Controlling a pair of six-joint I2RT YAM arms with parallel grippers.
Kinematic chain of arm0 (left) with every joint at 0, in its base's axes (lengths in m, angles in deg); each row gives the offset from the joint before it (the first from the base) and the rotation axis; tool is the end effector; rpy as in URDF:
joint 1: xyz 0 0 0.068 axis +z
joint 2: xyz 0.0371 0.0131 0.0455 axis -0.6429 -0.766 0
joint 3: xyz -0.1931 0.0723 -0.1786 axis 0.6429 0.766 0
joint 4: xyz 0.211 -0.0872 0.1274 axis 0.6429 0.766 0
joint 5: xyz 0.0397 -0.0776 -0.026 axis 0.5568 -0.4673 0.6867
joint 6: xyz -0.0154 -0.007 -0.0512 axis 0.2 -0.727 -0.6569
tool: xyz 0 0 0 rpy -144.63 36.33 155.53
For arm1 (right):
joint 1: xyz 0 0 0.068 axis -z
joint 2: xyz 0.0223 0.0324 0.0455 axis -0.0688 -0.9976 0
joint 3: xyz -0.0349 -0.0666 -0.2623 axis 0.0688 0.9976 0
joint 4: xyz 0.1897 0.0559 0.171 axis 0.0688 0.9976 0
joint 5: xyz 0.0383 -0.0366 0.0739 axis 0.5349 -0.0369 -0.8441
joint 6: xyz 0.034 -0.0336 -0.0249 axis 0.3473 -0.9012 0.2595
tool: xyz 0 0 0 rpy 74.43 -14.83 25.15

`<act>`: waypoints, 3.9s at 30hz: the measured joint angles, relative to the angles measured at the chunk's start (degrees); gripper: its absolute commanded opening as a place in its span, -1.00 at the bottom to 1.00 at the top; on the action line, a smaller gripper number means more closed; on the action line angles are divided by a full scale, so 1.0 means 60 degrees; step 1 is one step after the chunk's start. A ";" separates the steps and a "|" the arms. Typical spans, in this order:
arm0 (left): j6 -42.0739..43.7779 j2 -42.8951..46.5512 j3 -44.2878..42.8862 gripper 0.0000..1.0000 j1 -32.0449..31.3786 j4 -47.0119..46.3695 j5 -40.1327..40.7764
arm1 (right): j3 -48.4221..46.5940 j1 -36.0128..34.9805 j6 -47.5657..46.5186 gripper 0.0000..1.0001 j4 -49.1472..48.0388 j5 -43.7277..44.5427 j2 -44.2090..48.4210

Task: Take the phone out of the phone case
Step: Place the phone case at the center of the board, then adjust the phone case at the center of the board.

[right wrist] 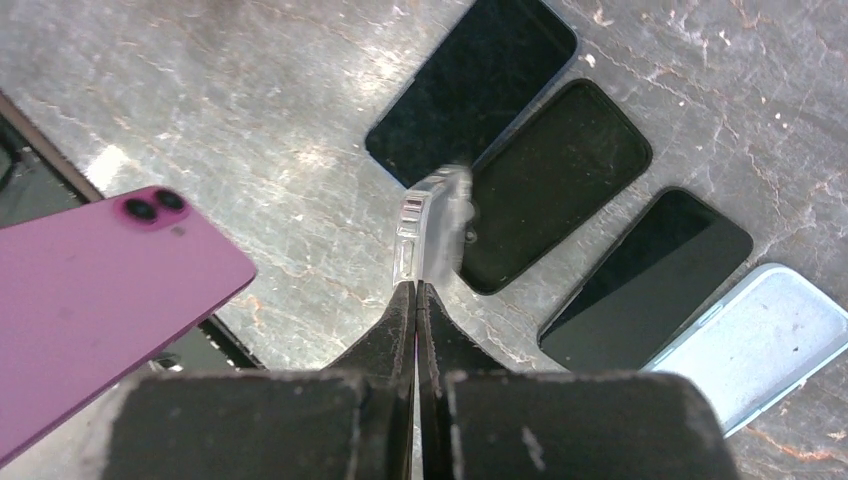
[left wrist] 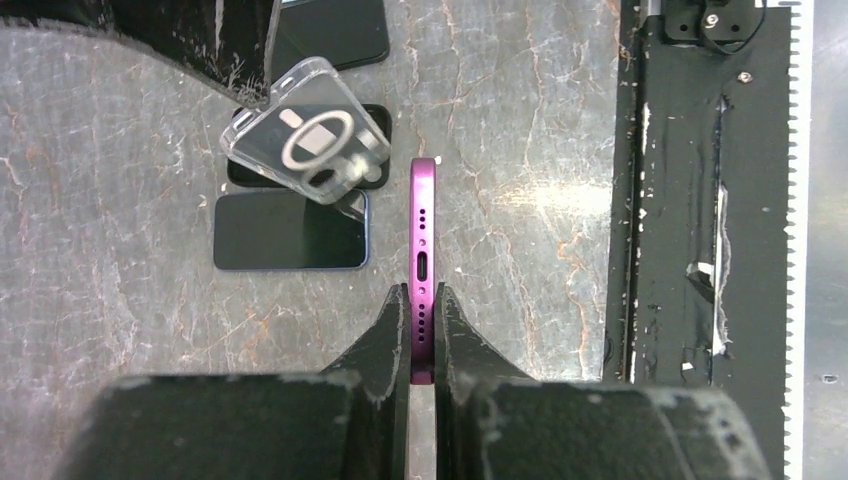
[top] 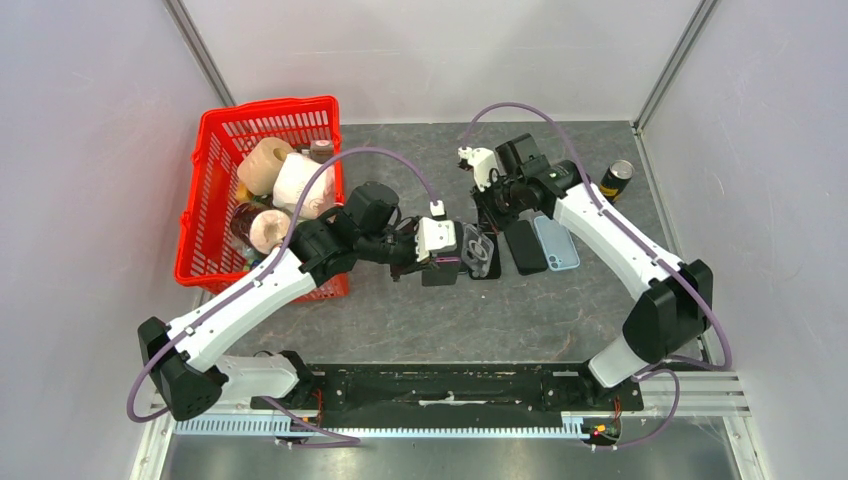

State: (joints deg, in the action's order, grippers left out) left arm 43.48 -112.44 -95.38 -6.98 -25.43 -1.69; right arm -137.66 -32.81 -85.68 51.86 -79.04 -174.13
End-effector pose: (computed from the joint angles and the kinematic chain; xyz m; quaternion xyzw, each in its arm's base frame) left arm 0.1640 -0.1994 0.3538 0.6226 0.6231 -0.2719 0.3877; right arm 0.2877 0.1711 0.3155 -0.3526 0.8772 0.1963 0.2601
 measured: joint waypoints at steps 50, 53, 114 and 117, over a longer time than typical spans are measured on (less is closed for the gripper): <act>0.0102 0.1872 -0.0503 -0.96 0.4331 0.1978 -0.0510 | 0.2674 -0.2291 -0.2299 0.69 -0.1071 -0.1253 -0.0743; -0.0062 0.1887 -0.0922 -0.96 0.4433 0.1996 -0.0517 | 0.2991 -0.2404 -0.2524 0.69 -0.1235 -0.0958 -0.0809; -0.4823 0.0495 0.1654 0.45 0.3031 -0.3807 -0.4350 | 0.1082 -0.0277 -0.3821 -1.00 0.0794 -0.7074 0.1078; -0.4197 0.0568 0.1657 0.52 0.3042 -0.3340 -0.3971 | 0.1035 -0.0055 -0.4648 -1.00 0.2014 -0.6699 0.1005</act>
State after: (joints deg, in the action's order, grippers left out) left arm 18.31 -109.03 -85.43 11.28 -45.48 -25.51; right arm -131.45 -33.14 -113.57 63.94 -119.23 -168.10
